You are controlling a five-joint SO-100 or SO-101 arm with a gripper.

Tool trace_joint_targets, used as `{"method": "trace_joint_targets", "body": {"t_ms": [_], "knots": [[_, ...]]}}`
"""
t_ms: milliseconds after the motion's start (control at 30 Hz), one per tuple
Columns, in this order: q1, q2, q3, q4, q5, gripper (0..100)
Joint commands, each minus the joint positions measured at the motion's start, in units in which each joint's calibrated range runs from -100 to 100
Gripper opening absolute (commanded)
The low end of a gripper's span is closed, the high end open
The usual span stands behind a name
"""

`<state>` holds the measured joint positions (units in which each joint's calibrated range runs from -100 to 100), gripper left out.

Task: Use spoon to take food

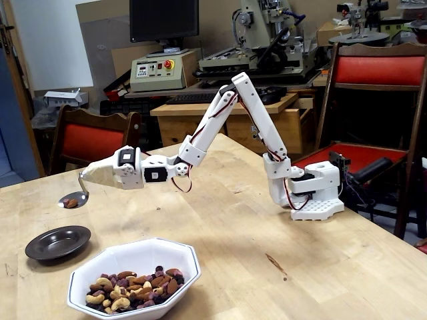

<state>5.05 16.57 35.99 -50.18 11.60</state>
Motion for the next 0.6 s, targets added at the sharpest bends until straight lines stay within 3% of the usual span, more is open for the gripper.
{"method": "trace_joint_targets", "body": {"t_ms": [0,567], "knots": [[-0.54,-1.29,-3.52,-0.18,0.15,4],[-1.35,-1.29,-3.52,-0.18,5.67,4]]}}
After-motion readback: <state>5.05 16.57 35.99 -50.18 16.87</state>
